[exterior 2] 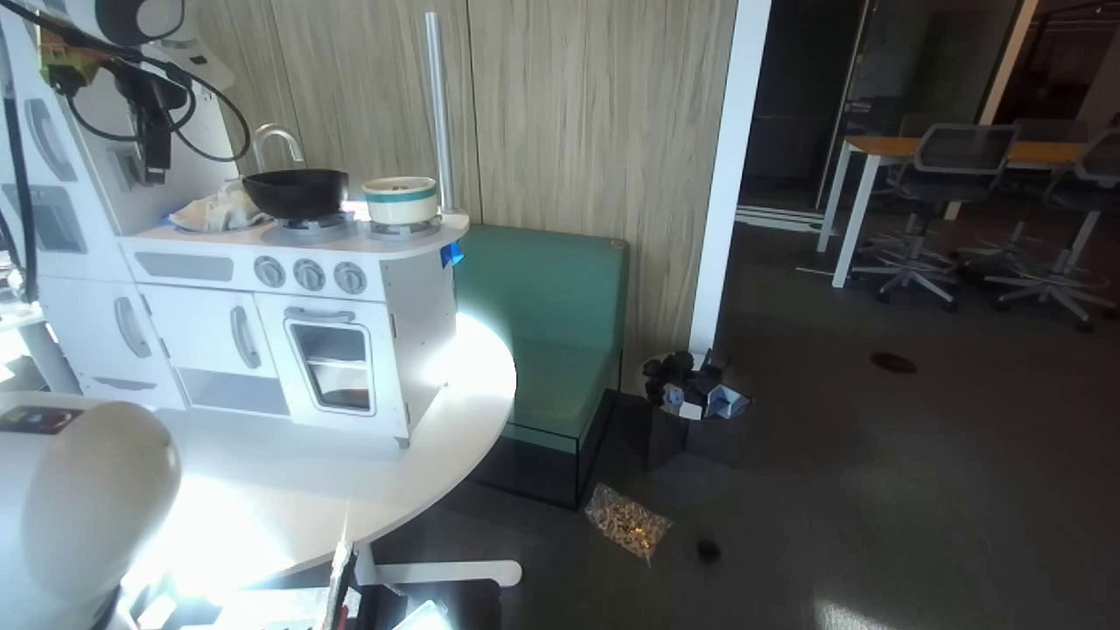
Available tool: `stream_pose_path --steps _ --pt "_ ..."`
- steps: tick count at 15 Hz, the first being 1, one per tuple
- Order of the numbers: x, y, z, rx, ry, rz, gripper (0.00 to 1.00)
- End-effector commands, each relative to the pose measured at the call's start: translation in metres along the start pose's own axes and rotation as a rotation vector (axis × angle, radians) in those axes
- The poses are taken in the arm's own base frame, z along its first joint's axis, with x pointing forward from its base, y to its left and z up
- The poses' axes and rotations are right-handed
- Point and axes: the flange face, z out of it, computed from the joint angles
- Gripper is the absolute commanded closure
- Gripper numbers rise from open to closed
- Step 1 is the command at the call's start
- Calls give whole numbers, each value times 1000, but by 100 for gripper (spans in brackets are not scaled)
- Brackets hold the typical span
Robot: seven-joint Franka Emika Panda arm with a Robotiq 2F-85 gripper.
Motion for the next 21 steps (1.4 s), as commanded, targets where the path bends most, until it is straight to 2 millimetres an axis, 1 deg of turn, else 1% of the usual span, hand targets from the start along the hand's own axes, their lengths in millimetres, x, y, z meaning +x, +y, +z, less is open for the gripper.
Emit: stream_pose_path --steps 1,4,5,6,7,9,10,11,14,17,19,21 --pt "2 -21 -29 -34 83 75 0" --pt "13 -30 -52 -60 76 155 0" --pt "15 -30 -55 -79 70 174 0" --pt "9 -19 -44 -60 66 132 0" --pt "12 -20 -50 -69 65 147 0" --pt "16 -22 -53 -74 63 160 0" --pt "17 -22 -52 -77 62 162 0" --pt "18 -22 -45 -74 46 159 0" --pt "30 -26 -40 -92 55 173 0" --pt "48 -31 -38 -109 72 192 0" --pt "63 -35 -43 -129 107 214 0" --pt "72 -42 -50 -152 157 234 0"
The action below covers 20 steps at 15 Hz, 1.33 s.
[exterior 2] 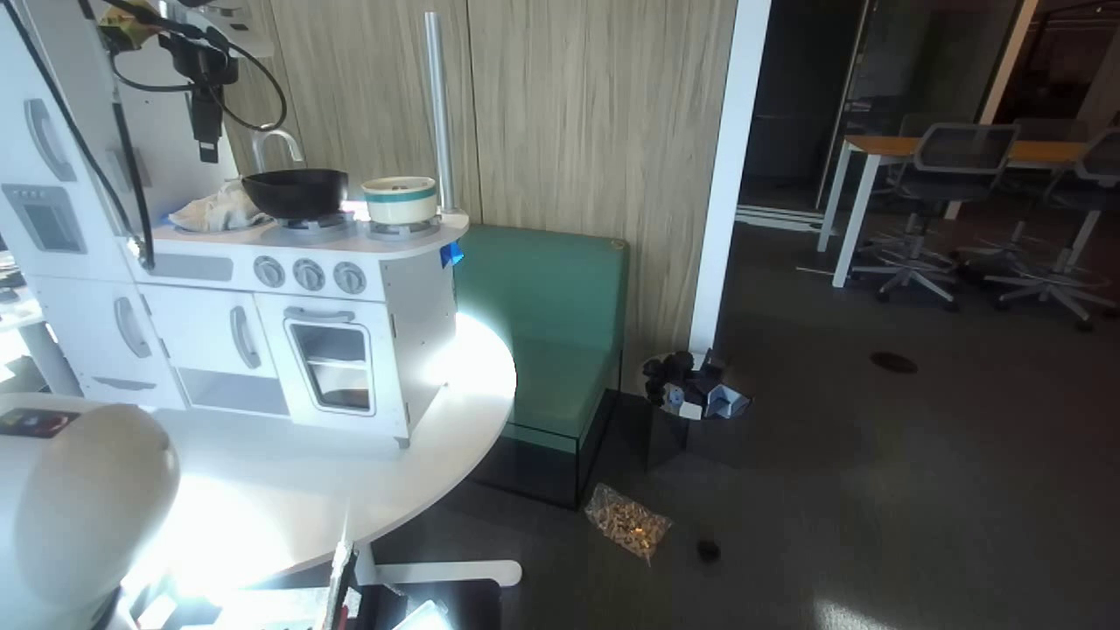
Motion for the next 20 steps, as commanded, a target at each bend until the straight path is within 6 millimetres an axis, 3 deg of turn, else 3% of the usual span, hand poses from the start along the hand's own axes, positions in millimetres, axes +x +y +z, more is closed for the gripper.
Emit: stream_pose_path --steps 1,5,11,20 --pt "13 -23 -18 -30 80 38 0" --pt "21 -38 -4 -87 66 22 0" --pt "49 -52 16 -114 75 28 0" --pt "67 -60 44 -171 60 44 0"
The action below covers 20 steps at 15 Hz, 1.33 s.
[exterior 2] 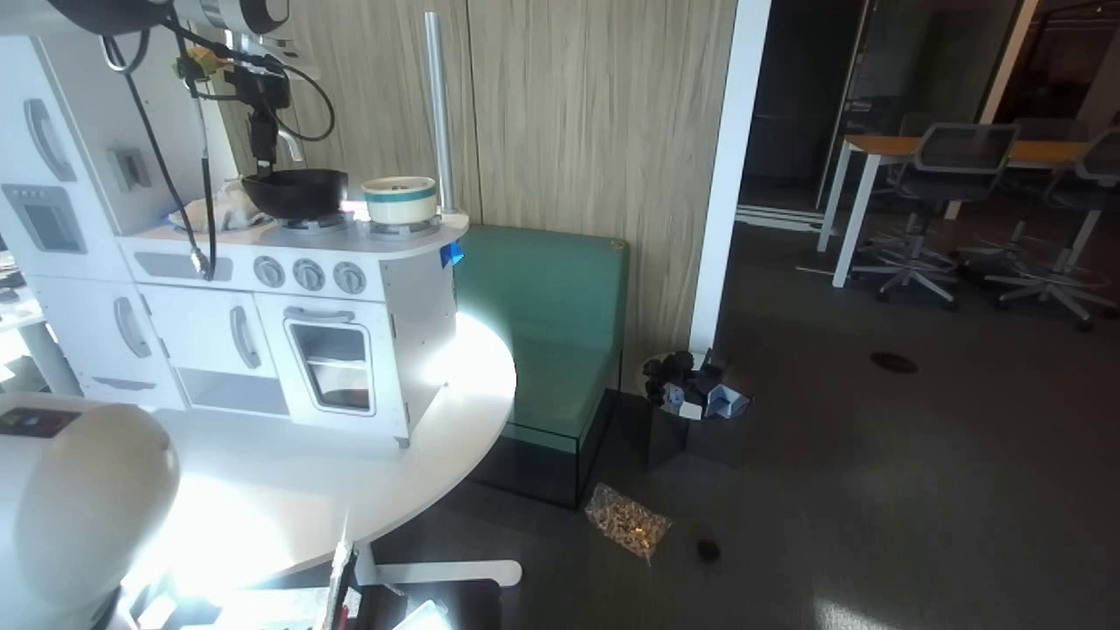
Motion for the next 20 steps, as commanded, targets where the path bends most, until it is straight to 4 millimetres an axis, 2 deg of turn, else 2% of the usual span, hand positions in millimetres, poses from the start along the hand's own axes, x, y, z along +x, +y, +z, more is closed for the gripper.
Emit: stream_pose_path --steps 1,6,12,20 --pt "2 -10 -1 -13 9 -8 0" --pt "4 -11 8 -17 -3 1 0" --pt "-3 -10 9 -21 -4 0 0" --pt "-2 -8 14 -28 -18 11 0"
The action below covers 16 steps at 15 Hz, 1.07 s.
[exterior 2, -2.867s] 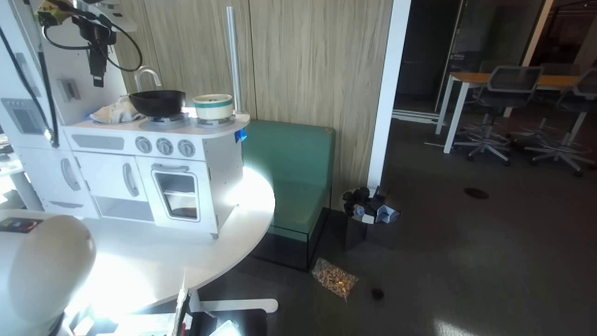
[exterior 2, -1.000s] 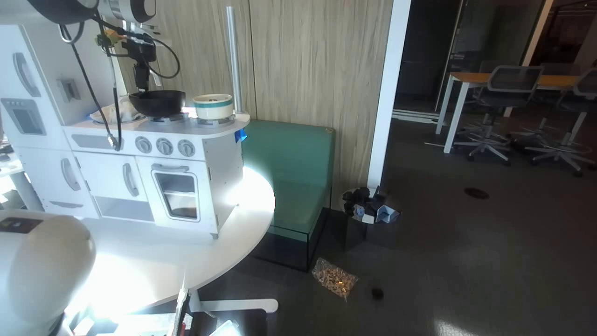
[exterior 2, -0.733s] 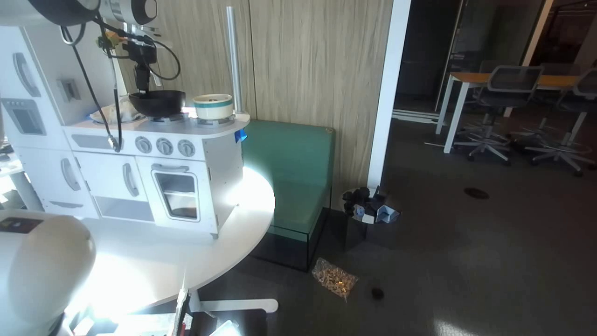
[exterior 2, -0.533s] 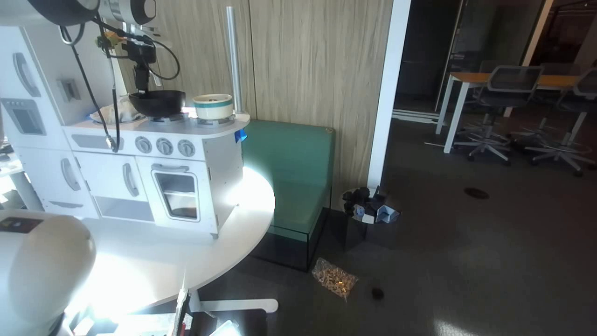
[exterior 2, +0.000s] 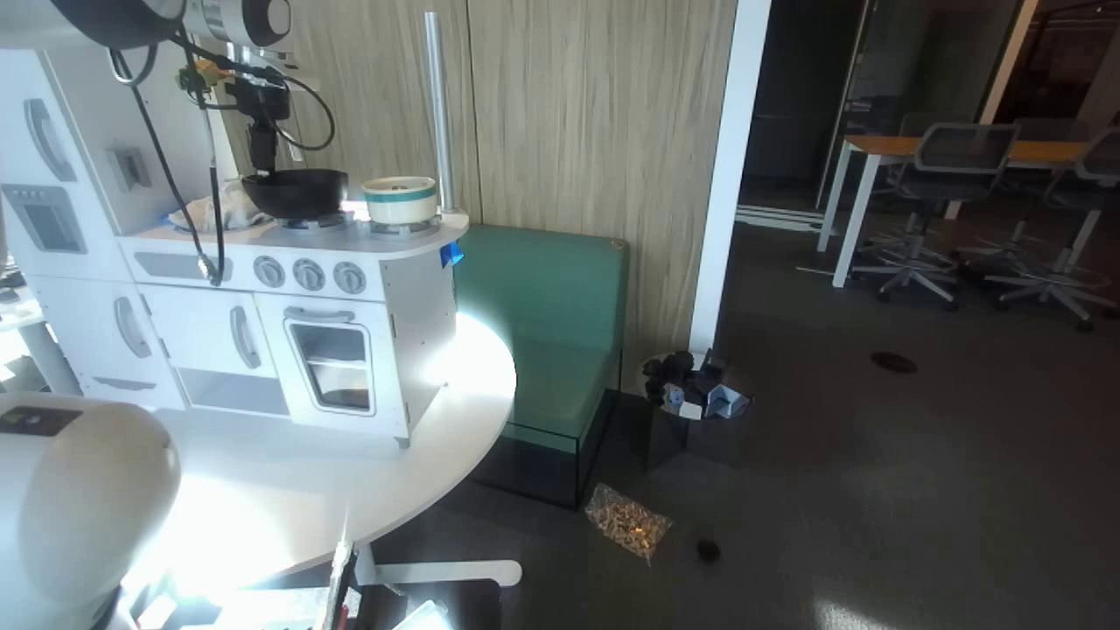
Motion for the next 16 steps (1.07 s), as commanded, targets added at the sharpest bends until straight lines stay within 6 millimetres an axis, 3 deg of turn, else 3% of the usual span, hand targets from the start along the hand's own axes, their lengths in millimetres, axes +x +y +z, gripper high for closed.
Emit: stream_pose_path --steps 1,5,7,14,16 --pt "-2 -2 -3 0 -8 12 0" --pt "0 -2 5 -18 -17 15 0" --pt "0 -2 7 -21 -15 11 27" --pt "-3 -2 2 -12 -5 15 82" --pt "-3 -2 1 -9 -10 16 93"
